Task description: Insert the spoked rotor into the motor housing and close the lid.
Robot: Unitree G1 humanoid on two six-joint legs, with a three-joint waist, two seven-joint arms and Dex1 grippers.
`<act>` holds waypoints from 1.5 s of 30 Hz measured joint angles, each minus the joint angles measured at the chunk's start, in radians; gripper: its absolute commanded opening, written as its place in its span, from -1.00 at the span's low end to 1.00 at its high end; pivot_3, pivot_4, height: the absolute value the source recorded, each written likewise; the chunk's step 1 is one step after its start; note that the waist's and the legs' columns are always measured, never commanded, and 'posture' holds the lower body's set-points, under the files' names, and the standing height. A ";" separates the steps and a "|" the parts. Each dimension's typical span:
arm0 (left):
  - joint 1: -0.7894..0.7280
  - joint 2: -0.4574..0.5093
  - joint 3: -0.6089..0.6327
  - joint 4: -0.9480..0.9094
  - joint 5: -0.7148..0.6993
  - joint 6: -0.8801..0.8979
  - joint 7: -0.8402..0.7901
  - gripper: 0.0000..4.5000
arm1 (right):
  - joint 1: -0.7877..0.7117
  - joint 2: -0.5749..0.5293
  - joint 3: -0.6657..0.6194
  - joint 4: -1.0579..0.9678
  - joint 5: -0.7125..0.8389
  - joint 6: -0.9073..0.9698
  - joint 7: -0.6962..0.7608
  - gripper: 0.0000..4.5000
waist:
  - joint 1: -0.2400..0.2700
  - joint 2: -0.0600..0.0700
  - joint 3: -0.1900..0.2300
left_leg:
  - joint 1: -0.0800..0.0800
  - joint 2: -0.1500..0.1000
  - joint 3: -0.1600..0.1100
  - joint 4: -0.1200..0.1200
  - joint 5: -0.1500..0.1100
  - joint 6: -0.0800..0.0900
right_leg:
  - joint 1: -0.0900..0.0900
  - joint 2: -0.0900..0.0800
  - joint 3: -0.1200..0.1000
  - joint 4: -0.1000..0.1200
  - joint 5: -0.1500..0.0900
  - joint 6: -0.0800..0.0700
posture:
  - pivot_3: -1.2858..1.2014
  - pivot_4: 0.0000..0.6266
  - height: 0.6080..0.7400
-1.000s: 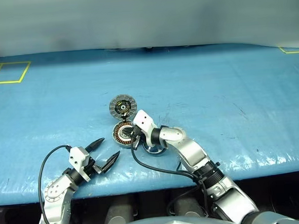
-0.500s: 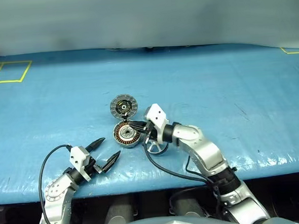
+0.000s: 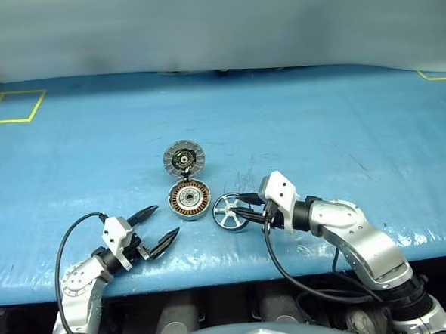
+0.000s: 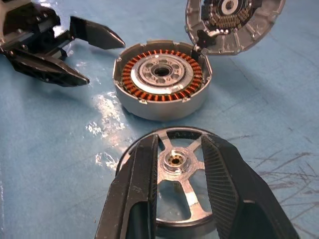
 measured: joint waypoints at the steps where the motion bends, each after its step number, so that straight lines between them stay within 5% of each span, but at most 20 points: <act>1: 0.000 0.002 0.000 0.000 0.000 0.002 0.000 1.00 | -0.004 -0.013 0.013 0.005 -0.017 0.000 0.000 -0.36 | 0.000 0.000 0.000 | 0.000 0.000 0.000 0.000 0.000 0.000 | 0.000 0.000 0.000 0.000 0.000 0.000 | 0.03 -0.52 1.00; 14: 0.013 0.000 0.001 -0.011 0.000 0.009 0.026 1.00 | -0.035 -0.094 0.100 0.049 -0.119 -0.014 0.034 -0.36 | 0.001 -0.001 0.000 | -0.002 0.000 0.000 0.001 0.000 0.000 | -0.001 0.000 -0.001 0.000 0.000 0.000 | 0.03 -0.52 1.00; 20: 0.018 -0.002 0.001 -0.017 0.001 0.009 0.035 1.00 | -0.034 -0.096 0.108 0.082 -0.127 -0.013 0.048 -0.98 | 0.001 -0.001 0.000 | -0.002 0.000 0.000 0.001 0.000 0.000 | -0.001 0.000 -0.002 0.000 0.000 0.000 | 0.03 -0.52 1.00; 31: 0.022 -0.004 -0.001 -0.023 -0.006 0.011 0.016 1.00 | -0.032 0.044 -0.080 0.085 0.090 -0.005 0.060 -0.98 | 0.001 -0.002 0.001 | -0.002 0.000 -0.001 0.002 0.000 0.000 | 0.000 0.000 -0.002 0.000 0.001 0.000 | 0.03 -0.52 1.00; 45: -0.017 -0.012 -0.002 -0.022 -0.023 0.007 -0.025 1.00 | -0.220 0.190 0.021 0.365 0.094 -0.108 0.144 -0.98 | 0.001 -0.002 0.001 | -0.002 0.000 -0.001 0.005 0.002 0.006 | 0.001 0.001 -0.006 0.001 0.004 -0.003 | 0.03 -0.52 1.00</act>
